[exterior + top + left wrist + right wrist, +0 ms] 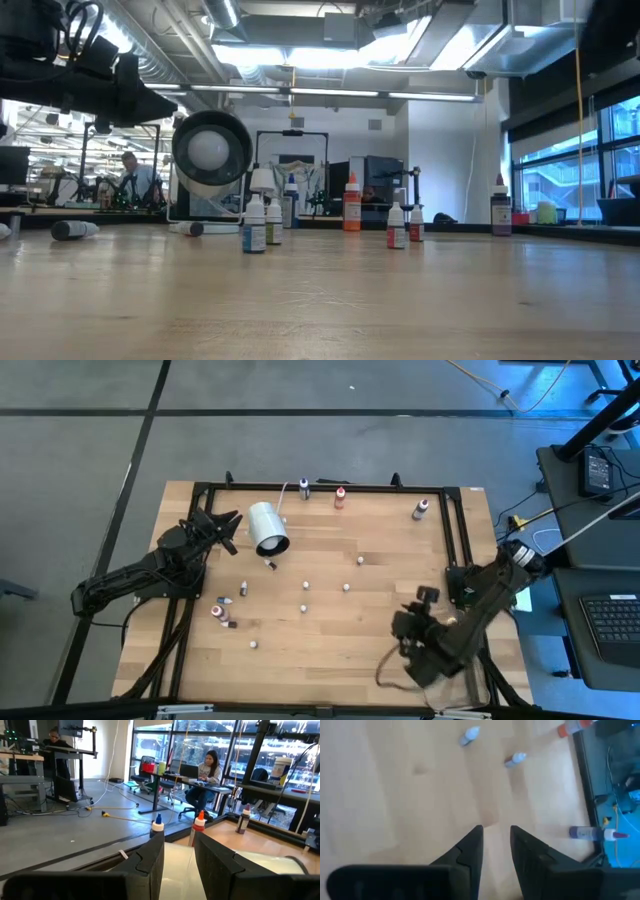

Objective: Pick & Place food coloring
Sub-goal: Put the large purple food coloring bottle into the transparent bin

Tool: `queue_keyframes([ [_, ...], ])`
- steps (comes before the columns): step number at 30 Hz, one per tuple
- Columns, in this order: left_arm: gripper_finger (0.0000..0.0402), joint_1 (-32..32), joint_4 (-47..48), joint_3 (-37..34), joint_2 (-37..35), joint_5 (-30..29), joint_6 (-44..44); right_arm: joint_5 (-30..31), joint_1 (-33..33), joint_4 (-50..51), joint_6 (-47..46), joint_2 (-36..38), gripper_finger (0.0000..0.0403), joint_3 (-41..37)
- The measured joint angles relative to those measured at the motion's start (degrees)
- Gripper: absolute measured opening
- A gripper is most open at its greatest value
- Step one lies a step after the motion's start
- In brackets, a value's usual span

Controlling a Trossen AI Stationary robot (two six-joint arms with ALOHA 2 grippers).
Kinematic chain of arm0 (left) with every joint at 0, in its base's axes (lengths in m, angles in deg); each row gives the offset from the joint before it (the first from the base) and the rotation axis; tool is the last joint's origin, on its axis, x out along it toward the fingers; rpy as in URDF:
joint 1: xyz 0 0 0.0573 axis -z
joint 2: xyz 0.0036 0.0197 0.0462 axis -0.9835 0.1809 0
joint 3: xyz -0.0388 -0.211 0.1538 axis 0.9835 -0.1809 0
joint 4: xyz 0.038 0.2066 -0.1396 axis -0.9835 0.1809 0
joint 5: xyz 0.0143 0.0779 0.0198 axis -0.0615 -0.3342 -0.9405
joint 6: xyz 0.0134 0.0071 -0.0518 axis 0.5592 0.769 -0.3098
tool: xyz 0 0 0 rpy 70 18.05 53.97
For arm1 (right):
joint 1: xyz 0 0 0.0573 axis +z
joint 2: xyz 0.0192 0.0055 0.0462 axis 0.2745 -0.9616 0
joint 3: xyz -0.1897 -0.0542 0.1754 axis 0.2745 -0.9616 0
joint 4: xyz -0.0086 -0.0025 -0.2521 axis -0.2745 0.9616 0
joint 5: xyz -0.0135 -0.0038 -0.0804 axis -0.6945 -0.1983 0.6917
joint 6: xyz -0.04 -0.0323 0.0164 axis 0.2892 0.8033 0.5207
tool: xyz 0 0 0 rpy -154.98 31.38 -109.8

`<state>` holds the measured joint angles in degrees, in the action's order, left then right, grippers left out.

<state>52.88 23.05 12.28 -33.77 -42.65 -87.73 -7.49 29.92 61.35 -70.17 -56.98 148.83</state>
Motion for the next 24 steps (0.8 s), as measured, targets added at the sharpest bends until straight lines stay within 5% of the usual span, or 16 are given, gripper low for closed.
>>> queue_keyframes([
  [8,0.0104,0.0,-0.4,0.0,0.0,-0.1,0.0,-0.8,-9.9,-10.7,23.3,2.8,0.0100,0.0],
  [16,0.0104,0.0,-0.5,0.0,0.0,-0.2,0.0,-11.8,-24.3,-18.7,44.9,4.6,0.0100,-0.5],
  [24,0.0104,0.0,-0.5,0.0,0.0,-0.2,0.0,-20.2,-43.8,-18.9,49.6,13.1,0.0100,-6.0],
])
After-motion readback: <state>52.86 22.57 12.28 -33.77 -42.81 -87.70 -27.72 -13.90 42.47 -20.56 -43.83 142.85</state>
